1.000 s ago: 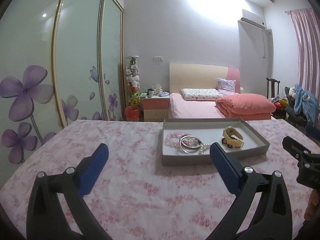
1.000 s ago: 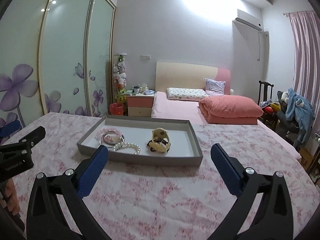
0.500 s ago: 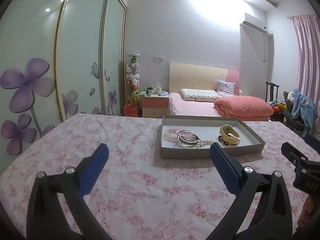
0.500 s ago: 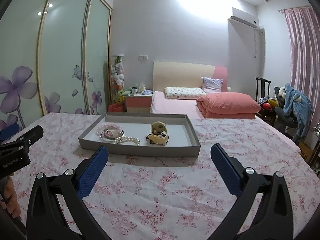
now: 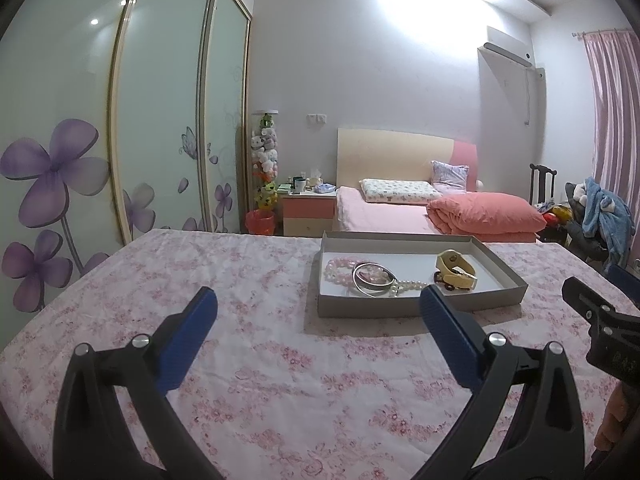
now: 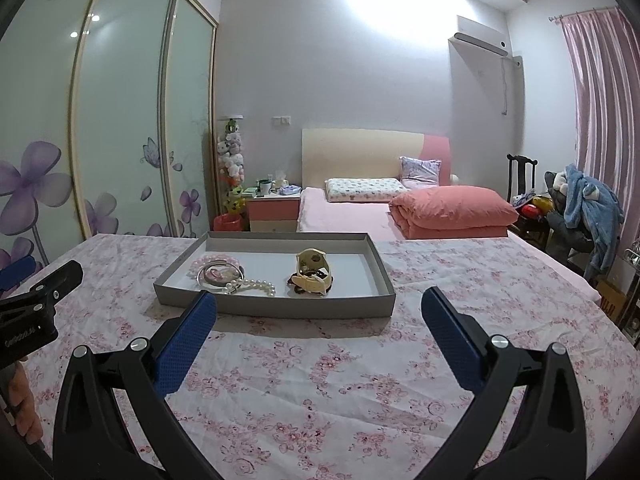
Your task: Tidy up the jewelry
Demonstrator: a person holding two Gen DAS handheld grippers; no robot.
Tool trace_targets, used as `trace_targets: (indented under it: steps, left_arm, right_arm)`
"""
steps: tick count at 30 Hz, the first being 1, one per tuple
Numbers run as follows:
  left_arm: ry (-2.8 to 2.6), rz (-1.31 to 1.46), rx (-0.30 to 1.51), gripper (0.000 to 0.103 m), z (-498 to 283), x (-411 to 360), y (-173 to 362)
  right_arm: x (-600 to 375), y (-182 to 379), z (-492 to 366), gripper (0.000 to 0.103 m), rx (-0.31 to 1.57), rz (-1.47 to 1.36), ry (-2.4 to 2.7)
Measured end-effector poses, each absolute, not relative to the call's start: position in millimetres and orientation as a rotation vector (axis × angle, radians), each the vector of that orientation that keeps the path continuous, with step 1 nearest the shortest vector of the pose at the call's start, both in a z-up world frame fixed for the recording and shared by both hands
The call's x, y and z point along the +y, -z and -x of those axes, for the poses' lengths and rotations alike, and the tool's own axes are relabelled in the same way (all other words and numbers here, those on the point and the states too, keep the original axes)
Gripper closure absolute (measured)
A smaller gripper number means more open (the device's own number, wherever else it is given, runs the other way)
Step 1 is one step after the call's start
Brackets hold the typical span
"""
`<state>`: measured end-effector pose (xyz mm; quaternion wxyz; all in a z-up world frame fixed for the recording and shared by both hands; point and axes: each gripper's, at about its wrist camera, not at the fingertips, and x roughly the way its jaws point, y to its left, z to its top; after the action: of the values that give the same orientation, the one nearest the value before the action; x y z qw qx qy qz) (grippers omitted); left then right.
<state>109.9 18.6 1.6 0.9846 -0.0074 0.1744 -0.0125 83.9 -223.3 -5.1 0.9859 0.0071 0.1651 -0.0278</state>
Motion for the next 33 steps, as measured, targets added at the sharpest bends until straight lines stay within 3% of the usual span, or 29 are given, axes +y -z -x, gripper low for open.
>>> trace_targets:
  steps: [33]
  left_arm:
    - [0.054, 0.004, 0.366, 0.004, -112.3, 9.6, 3.3]
  right_arm:
    - [-223.6, 7.6, -85.3, 0.002, 0.344, -0.03, 0.054]
